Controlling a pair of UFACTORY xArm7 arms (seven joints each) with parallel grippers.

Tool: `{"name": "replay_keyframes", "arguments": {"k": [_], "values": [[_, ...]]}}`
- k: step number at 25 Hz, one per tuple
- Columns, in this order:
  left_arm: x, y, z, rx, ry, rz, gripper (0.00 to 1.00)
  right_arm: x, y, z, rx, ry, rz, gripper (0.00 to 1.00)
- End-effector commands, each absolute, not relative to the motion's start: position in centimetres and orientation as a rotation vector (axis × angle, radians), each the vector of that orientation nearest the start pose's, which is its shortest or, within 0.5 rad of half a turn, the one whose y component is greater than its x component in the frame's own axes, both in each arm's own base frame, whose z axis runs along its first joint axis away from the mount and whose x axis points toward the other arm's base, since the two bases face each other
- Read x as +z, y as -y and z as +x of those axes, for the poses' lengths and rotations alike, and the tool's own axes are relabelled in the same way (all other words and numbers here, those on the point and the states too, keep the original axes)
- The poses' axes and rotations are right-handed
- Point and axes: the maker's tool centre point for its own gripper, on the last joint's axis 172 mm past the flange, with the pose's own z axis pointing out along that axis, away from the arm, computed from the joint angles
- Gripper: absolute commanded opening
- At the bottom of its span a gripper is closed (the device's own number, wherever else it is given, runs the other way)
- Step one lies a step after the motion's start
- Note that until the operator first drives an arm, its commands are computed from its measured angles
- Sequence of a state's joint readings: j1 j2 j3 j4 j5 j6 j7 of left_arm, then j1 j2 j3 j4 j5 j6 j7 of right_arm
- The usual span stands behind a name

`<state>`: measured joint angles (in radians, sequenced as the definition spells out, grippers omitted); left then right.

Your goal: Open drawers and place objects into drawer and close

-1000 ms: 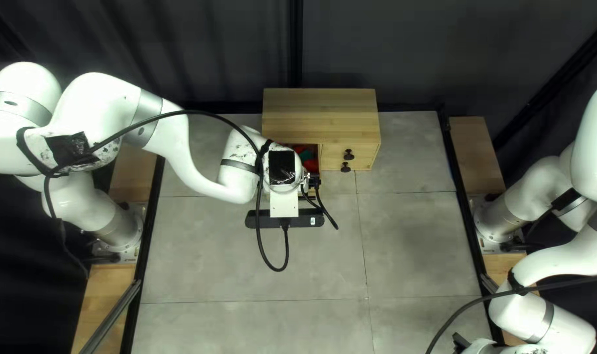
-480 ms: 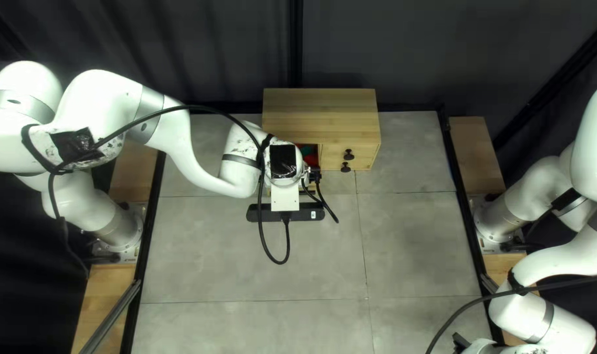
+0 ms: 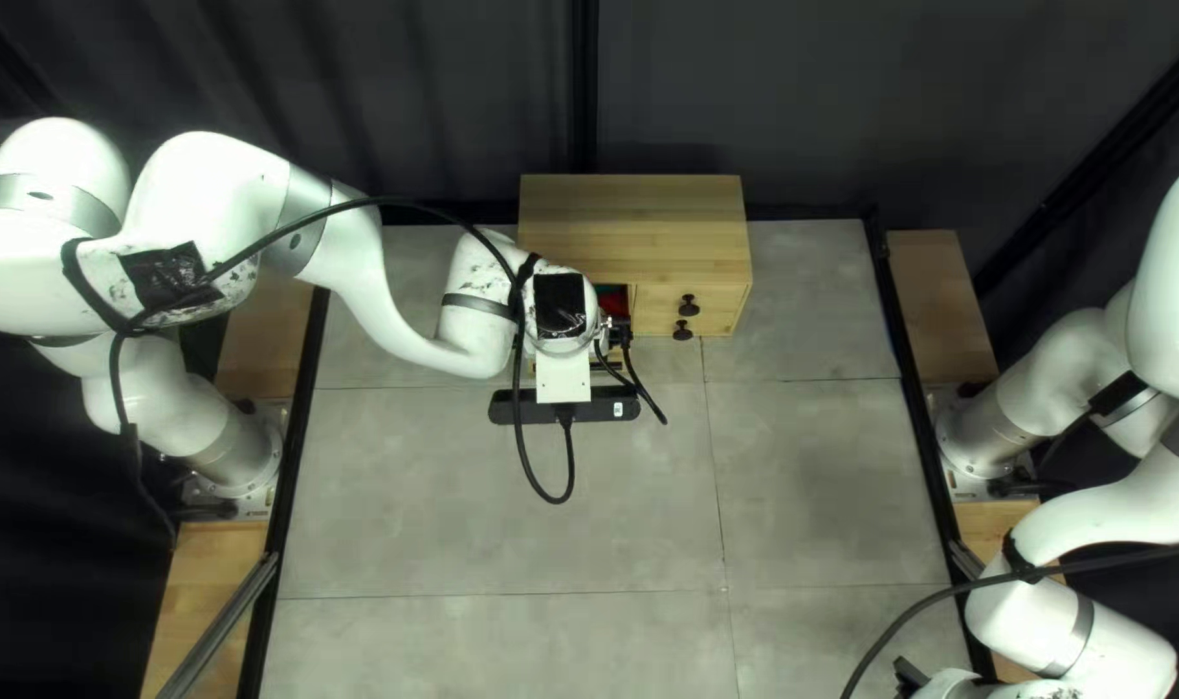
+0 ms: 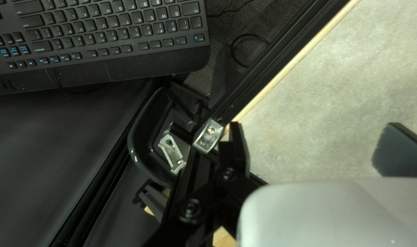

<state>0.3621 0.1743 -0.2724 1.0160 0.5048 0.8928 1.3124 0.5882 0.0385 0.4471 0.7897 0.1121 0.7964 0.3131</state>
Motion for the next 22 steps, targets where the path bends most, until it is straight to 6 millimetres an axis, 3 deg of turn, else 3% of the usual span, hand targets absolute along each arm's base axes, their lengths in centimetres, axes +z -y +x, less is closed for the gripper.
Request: {"name": "replay_keyframes", "arguments": {"k": [1,22], "values": [[12.0,-12.2,47.9,0.371,-2.008,-2.066,1.00,9.1,-37.0,19.8,0.143,0.975,-2.932,1.00],[12.0,-15.0,48.1,0.409,-1.965,-2.064,1.00,9.1,-37.0,19.8,0.143,0.975,-2.932,1.00]]}}
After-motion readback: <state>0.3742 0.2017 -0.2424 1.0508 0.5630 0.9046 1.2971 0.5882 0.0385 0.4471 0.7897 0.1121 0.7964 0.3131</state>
